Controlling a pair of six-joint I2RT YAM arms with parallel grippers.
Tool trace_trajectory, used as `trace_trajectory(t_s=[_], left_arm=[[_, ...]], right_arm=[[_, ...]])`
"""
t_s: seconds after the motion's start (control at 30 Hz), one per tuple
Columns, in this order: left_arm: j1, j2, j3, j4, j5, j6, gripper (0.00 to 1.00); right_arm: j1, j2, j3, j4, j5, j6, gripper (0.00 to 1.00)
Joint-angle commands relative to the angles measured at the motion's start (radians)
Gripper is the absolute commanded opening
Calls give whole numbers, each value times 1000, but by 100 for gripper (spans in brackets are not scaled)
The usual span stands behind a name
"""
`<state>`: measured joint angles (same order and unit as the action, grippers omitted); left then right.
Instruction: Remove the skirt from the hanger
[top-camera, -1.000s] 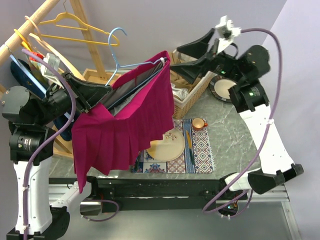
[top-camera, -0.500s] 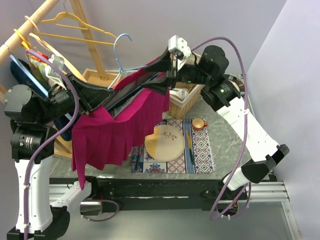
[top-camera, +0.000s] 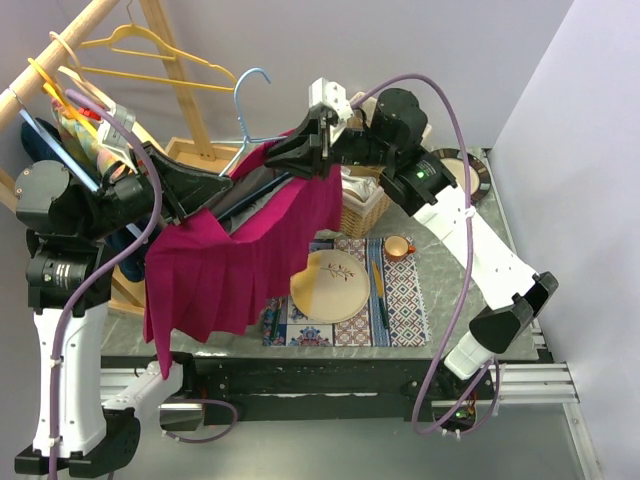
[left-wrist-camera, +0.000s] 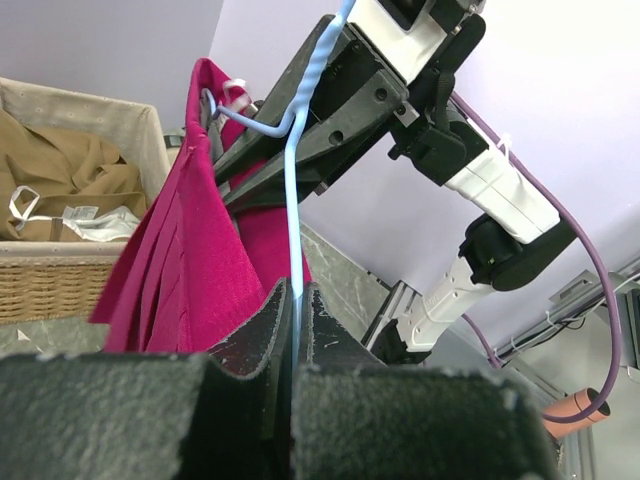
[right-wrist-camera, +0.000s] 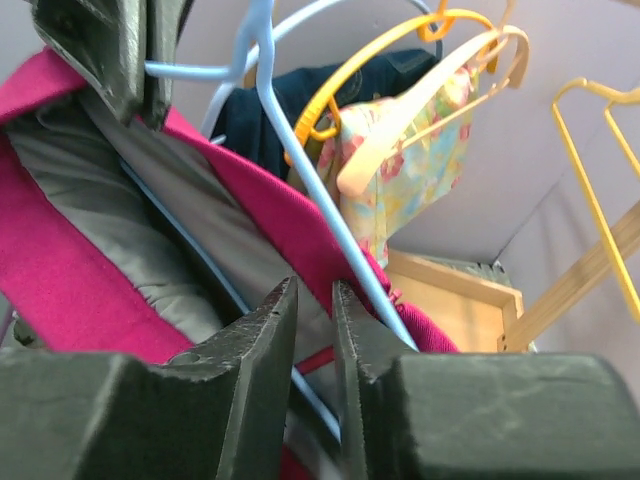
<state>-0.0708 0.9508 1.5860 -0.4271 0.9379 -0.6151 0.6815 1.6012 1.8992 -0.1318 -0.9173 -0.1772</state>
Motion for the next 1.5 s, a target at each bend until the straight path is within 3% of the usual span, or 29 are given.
trace_trajectory(t_s=[0.0,0.03,0.07,0.1,0.4,0.43,0.47,0.5,0.67,1.17,1.2,1.3,1.33,1.4,1.43,1.47], left_arm=[[0,-6,26,102,10,9,1],[0,-4,23,102,12,12,1],[0,-3,23,102,4,11,1],[0,-1,22,103,4,11,1],[0,-6,15,114,-2,8,1],[-1,-4,19,110,-4,9,1],[-1,-6,19,106,-5,11,1],[-1,-6,16,106,-8,11,1],[0,-12,3,97,5,23,1],[-1,-10,-6,108,64,22,1],[0,-12,-15,113,70,15,1],[0,-18,-23,116,64,18,1],[-1,-18,-23,116,67,15,1],[-1,-15,-26,126,68,3,1],[-1,-12,-24,126,67,2,1],[0,-9,-27,123,67,3,1]], right_arm=[[3,-43,32,-8,12,-45,17],[3,-41,43,-14,12,-45,13],[3,-44,41,-11,14,-47,2],[3,-50,35,-6,9,-50,0],[1,-142,-60,-63,-15,-148,0],[1,-153,-52,-86,-14,-172,1],[1,-159,-43,-141,-2,-186,29],[3,-167,-39,-158,6,-195,39],[0,-248,-101,-105,73,-220,58],[-3,-92,6,-108,178,-223,61],[-3,-84,14,-109,184,-229,60],[-3,-52,40,-107,207,-229,43],[-2,-43,41,-98,213,-223,28],[-3,-43,32,-75,218,-200,14],[-2,-47,26,-60,216,-202,0],[-3,-55,0,-46,210,-197,0]])
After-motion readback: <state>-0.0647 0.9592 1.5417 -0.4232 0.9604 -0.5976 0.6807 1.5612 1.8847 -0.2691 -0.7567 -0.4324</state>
